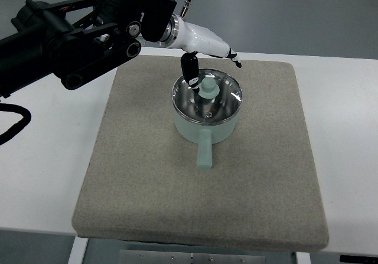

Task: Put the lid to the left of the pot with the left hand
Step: 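Lower the left hand and close its fingers around the green knob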

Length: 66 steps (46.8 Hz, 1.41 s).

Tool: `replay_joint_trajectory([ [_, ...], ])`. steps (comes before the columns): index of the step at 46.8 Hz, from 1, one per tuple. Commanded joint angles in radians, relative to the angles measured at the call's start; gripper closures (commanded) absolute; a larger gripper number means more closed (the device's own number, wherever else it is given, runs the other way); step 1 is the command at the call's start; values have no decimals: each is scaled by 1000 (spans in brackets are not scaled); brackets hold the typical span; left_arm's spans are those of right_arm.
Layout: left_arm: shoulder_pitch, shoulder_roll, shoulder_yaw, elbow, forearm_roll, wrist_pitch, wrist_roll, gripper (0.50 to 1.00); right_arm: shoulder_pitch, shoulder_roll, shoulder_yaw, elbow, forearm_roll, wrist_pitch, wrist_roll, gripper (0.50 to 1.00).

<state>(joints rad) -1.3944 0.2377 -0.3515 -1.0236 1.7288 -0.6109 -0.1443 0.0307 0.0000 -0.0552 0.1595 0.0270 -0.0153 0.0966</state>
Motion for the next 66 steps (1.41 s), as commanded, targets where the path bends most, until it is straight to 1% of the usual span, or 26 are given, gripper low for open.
replay_joint_trajectory([
  [1,2,0,0,-4,2,0,0,566,0,0,0,0,-1,0,0,576],
  [16,0,5,8,-21,2,0,-1,568,0,0,2,0,1,0,0,576],
  [19,-2,6,22,-24,2,0,-1,600,0,0,2,0,1,0,0,576],
  [21,-2,9,28,-27,2,0,-1,604,0,0,0,0,1,0,0,576],
  [36,-2,12,36,-27,3,0,-1,611,0,0,0,0,-1,0,0,576],
  [45,2,12,36,-27,29,0,-1,688,0,0,0,0,1,0,0,576],
  [47,2,12,36,-27,34,0,-1,722,0,0,2,0,-1,0,0,576],
  [50,2,12,36,-27,35,0,-1,761,0,0,0,0,1,0,0,576],
  [53,2,12,36,-27,35,0,-1,791,0,0,0,0,-1,0,0,576],
  [57,0,12,34,-29,35,0,0,804,0,0,0,0,1,0,0,576],
  [59,0,12,34,-29,37,0,-1,842,0,0,0,0,1,0,0,576],
  [61,0,12,34,-29,35,0,-1,868,0,0,0,0,-1,0,0,576],
  [66,-2,12,34,-29,35,0,-1,868,0,0,0,0,1,0,0,576],
])
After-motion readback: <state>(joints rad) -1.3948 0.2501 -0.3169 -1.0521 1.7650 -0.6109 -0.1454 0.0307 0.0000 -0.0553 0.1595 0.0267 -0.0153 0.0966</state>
